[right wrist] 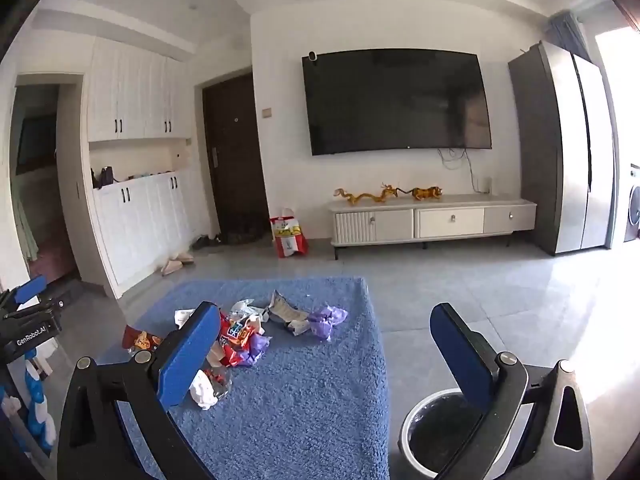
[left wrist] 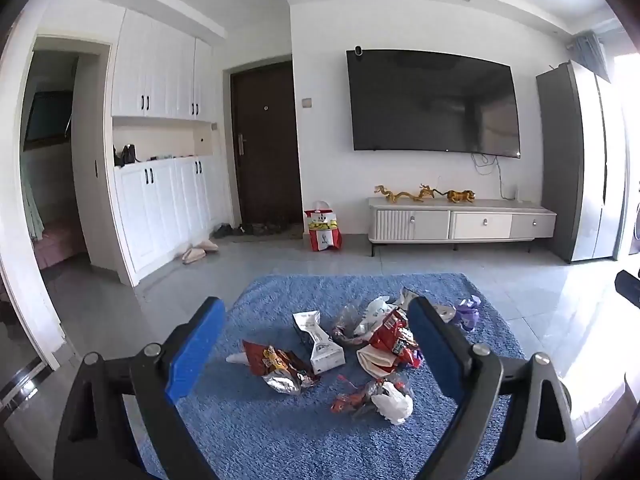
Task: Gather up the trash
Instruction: 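Reach both grippers toward the trash pile on the blue rug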
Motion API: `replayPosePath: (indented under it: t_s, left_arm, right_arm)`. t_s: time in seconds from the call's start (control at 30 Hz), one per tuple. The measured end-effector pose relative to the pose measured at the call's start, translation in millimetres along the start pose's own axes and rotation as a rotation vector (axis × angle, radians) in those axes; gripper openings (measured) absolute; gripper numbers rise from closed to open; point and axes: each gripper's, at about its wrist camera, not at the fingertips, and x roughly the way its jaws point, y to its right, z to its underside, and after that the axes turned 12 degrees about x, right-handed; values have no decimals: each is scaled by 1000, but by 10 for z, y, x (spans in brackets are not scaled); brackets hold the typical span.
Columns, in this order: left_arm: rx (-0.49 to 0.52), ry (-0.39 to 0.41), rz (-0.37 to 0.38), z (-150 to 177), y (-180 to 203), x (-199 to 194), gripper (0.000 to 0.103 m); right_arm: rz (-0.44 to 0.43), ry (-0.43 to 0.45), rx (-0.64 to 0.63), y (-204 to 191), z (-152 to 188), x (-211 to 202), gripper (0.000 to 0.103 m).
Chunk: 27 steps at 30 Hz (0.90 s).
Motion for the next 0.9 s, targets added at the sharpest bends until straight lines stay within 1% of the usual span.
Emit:
replayPosePath:
  t_s: [0.13, 0.2, 0.23, 0.3, 0.43, 0.47, 0.5, 0.7, 0.8, 0.83, 0.9]
  left_arm:
    - [-14, -28, -4, -12, -58, 113, 93]
    - [-28, -37, -12, -7, -107, 169, 93]
    - [-33, -42, -14, -10, -137, 206, 93]
    - [-38, -52, -20, -2, -170, 274, 93]
    - [-34, -90, -6, 16, -193, 475, 93]
    - [-29, -103, 4, 21, -176, 545, 93]
    - [-23, -118, 20, 31, -146, 626, 93]
    - [15, -189, 142, 75, 90, 1070, 93]
    - [28, -219, 214, 72, 243, 1322, 93]
    - [31, -229, 232, 67, 288, 1394, 93]
    - [39, -251, 271, 80, 401, 1575, 93]
  right_arm:
    - [-10, 4, 6, -73, -104, -107, 103]
    - [-2, -2, -2, 26, -141, -71, 103]
    - [0, -1, -1, 11, -129, 43, 103]
    - [-1, -11, 7, 117, -159, 166, 103]
    - [-9, -63, 28, 462, -311, 479, 103]
    - [-10, -82, 27, 275, -203, 594, 103]
    - [-7, -91, 27, 144, -96, 560, 103]
    - [-11, -158, 34, 188, -34, 1022, 103]
    - [-11, -221, 61, 221, 15, 1257, 103]
    - [-20, -217, 68, 230, 20, 1333, 103]
    - [-38, -261, 109, 249, 60, 1494, 103]
